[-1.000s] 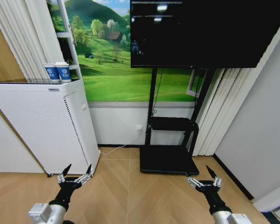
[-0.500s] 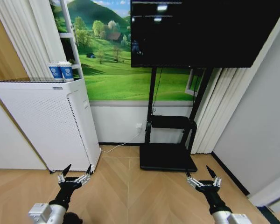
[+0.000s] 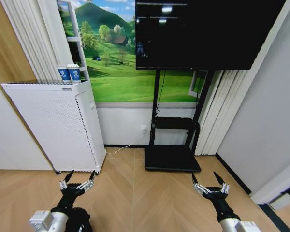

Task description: Pick up the trash bin and place the garbage on the floor into it.

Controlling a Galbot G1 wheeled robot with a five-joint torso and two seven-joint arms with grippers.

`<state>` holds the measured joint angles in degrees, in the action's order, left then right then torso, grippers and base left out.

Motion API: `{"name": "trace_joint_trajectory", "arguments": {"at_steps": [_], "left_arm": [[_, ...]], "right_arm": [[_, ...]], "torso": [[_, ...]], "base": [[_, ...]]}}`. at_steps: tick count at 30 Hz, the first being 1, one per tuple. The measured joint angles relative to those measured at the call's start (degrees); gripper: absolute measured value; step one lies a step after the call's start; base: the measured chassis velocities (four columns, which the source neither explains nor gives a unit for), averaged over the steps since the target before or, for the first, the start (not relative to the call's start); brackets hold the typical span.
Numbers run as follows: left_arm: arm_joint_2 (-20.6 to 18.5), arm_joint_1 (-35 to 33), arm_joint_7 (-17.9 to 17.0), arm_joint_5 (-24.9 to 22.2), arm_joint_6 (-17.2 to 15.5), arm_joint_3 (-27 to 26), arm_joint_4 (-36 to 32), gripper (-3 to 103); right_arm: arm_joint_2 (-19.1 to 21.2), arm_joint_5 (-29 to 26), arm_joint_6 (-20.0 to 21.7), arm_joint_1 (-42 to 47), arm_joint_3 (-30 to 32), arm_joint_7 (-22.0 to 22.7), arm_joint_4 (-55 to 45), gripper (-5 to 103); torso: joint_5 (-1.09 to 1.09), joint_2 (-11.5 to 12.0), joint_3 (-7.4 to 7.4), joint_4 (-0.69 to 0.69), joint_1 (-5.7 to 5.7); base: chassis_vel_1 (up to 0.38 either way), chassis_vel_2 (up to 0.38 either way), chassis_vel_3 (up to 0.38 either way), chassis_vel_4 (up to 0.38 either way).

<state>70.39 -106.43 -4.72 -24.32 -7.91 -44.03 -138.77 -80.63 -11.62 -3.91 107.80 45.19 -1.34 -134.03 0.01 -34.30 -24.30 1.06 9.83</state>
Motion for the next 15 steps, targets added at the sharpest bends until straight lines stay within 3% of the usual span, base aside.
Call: {"name": "trace_joint_trajectory", "arguments": {"at_steps": [15], "left_arm": [[-0.01, 0.01, -0.04, 0.00, 0.00, -0.02, 0.01, 100]], "right_arm": [[-0.01, 0.00, 0.00, 0.01, -0.01, 0.00, 0.00, 100]], "torso": [[-0.02, 0.02, 0.04, 0.01, -0.04]], "base": [[0.166, 0.159, -0.165, -0.179]]}}
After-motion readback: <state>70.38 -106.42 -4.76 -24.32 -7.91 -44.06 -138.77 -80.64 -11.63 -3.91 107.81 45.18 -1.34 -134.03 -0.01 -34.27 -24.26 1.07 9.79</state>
